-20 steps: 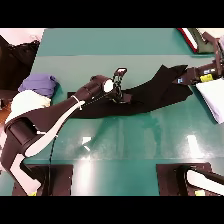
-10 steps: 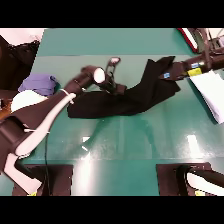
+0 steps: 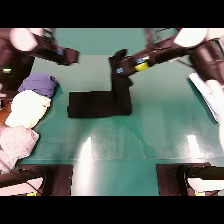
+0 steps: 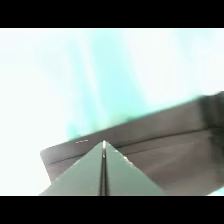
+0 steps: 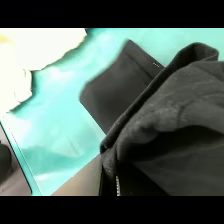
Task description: Fold the shirts.
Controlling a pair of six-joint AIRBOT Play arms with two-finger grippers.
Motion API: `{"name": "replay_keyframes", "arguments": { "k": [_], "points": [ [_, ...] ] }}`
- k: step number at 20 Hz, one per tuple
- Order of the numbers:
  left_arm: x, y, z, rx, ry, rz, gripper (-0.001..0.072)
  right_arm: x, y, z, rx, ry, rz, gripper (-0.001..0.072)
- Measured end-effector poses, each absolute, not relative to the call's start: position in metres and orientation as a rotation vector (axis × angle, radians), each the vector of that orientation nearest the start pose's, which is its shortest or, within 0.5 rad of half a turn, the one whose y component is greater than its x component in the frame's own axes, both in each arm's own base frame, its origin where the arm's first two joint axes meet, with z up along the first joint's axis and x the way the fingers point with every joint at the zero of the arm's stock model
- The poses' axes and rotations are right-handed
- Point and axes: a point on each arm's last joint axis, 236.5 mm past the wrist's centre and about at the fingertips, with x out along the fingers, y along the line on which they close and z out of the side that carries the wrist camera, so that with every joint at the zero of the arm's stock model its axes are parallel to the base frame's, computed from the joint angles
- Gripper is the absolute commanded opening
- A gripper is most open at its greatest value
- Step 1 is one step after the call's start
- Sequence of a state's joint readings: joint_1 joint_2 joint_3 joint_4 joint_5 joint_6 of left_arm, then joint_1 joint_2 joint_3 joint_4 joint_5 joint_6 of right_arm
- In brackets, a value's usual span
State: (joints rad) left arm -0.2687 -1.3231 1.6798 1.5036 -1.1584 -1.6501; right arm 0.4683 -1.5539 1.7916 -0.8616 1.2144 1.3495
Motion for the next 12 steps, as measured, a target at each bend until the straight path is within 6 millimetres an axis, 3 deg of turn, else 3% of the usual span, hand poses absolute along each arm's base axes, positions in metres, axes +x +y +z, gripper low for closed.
{"name": "replay_keyframes", "arguments": {
  "k": [3,6,9,10,11,12],
  "points": [
    [0.429,-0.091,0.238,0.029,0.762,-0.171,0.0032,0.381,0.401,0.141,0.131,0.985,1.053,0.0019],
    [0.407,-0.067,0.257,0.066,0.745,-0.126,0.0032,0.378,0.436,0.095,0.124,1.041,1.065,0.0021],
    [0.391,-0.056,0.26,0.09,0.768,-0.102,0.0032,0.369,0.46,0.053,0.108,1.103,1.075,0.0033],
    [0.388,-0.054,0.26,0.093,0.775,-0.098,0.0032,0.364,0.468,0.041,0.105,1.118,1.079,0.0205],
    [0.385,-0.052,0.26,0.097,0.782,-0.093,0.0032,0.361,0.476,0.032,0.108,1.126,1.083,0.0429],
    [0.383,-0.05,0.259,0.099,0.79,-0.09,0.0032,0.357,0.485,0.027,0.119,1.125,1.093,0.051]
  ]
}}
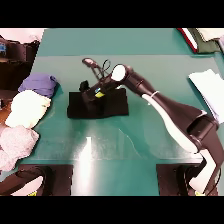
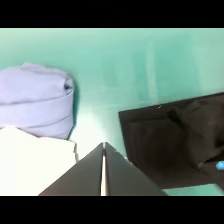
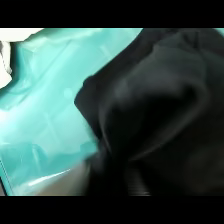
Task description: Fold the shirts.
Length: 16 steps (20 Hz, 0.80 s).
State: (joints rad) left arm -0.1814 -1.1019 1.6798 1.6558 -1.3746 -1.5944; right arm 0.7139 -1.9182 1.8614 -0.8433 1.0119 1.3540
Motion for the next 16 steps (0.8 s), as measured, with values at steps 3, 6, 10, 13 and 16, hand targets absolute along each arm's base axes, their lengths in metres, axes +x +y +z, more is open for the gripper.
{"name": "replay_keyframes", "arguments": {
  "k": [3,6,10,13,16],
  "points": [
    [0.378,-0.051,0.258,0.095,0.805,-0.097,0.0032,0.345,0.523,0.047,0.222,1.055,1.173,0.0509],
    [0.375,-0.053,0.256,0.09,0.817,-0.102,0.0032,0.352,0.537,0.086,0.262,0.944,1.229,0.0454],
    [0.369,-0.053,0.25,0.086,0.854,-0.107,0.0032,0.376,0.482,0.094,0.128,0.952,1.187,0.0447],
    [0.367,-0.053,0.249,0.086,0.864,-0.107,0.0032,0.391,0.396,0.064,0.046,1.091,1.061,0.0447],
    [0.368,-0.054,0.25,0.083,0.86,-0.112,0.0032,0.395,0.31,0.032,0.088,1.223,0.908,0.0452]
  ]
}}
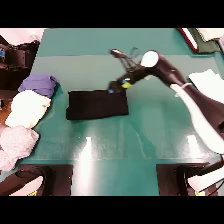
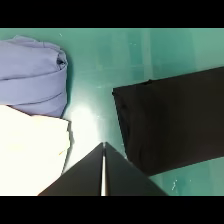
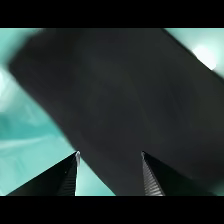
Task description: Fold the shirts.
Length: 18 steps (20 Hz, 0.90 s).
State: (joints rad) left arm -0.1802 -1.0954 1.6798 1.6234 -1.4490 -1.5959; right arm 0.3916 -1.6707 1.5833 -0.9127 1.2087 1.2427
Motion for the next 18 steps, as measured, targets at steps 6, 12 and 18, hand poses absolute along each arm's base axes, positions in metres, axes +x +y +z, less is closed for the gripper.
{"name": "replay_keyframes", "arguments": {
  "k": [6,12,18],
  "points": [
    [0.371,-0.057,0.253,0.076,0.839,-0.119,0.0032,0.377,0.21,-0.027,0.297,1.366,0.668,0.0713],
    [0.372,-0.057,0.254,0.074,0.834,-0.121,0.0032,0.372,0.231,-0.06,0.584,1.433,0.655,0.0692],
    [0.37,-0.057,0.252,0.075,0.846,-0.12,0.0032,0.392,0.287,-0.068,0.618,1.401,0.714,0.0554]
  ]
}}
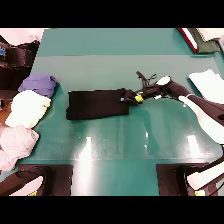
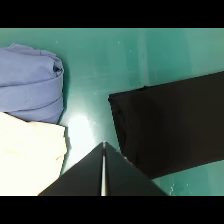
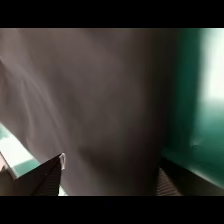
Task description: Fold the shirts.
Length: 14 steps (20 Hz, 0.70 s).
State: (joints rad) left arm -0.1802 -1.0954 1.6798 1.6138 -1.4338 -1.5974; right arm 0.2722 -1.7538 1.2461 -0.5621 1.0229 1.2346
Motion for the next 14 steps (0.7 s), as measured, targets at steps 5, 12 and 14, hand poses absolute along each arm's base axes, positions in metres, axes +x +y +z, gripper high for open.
{"name": "replay_keyframes", "arguments": {
  "k": [5,12,14],
  "points": [
    [0.366,-0.056,0.249,0.077,0.866,-0.12,0.0032,0.406,0.332,-0.063,0.542,1.332,0.774,0.0057],
    [0.362,-0.056,0.246,0.078,0.887,-0.119,0.0032,0.434,0.327,-0.018,0.453,1.177,0.84,0.002],
    [0.361,-0.056,0.245,0.079,0.893,-0.119,0.0032,0.455,0.288,0.003,0.412,1.112,0.787,0.002]
  ]
}}
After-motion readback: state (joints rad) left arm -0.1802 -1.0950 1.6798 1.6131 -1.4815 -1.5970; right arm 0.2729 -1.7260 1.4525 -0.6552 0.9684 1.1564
